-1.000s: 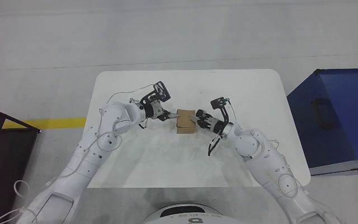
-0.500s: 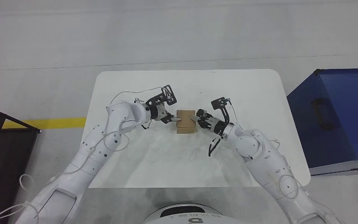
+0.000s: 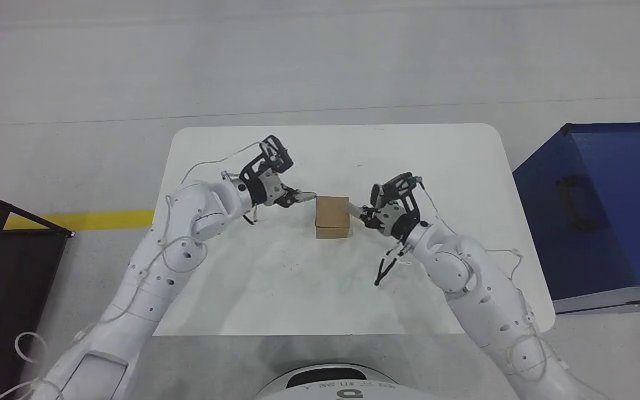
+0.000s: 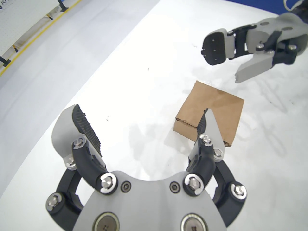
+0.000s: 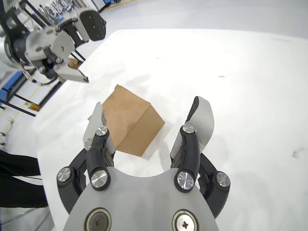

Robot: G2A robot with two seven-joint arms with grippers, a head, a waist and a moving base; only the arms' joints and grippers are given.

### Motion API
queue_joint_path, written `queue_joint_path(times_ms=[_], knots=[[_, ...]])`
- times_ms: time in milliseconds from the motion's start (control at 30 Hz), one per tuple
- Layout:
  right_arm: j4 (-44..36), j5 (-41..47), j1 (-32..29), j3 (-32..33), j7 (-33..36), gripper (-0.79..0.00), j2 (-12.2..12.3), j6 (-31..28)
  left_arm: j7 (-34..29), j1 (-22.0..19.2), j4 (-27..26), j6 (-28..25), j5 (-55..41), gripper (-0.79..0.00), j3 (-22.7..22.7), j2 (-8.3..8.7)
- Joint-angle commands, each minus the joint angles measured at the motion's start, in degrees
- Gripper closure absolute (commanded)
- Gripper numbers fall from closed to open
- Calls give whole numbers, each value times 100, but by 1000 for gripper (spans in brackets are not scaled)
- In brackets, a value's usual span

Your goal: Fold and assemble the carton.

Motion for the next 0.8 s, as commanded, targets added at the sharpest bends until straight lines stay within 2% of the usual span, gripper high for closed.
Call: queue_joint_path(times_ms=[0, 200, 400, 567, 767], knots=[[-137, -206, -62, -19, -42, 0, 4, 18, 106, 138, -64, 31, -128, -785, -213, 39], [-154, -413, -16, -210, -102, 0, -20, -95, 298, 691, -233, 58, -382, -785, -824, 165], [19, -620, 216, -416, 282, 0, -45, -179, 366, 1138, -404, 36, -428, -785, -1179, 248], [82, -627, 348, -548, 529, 0, -71, -175, 398, 1288, -493, 61, -476, -785, -1245, 264], [-64, -716, 333, -551, 526, 0, -71, -143, 432, 1266, -471, 81, -489, -785, -1215, 260]])
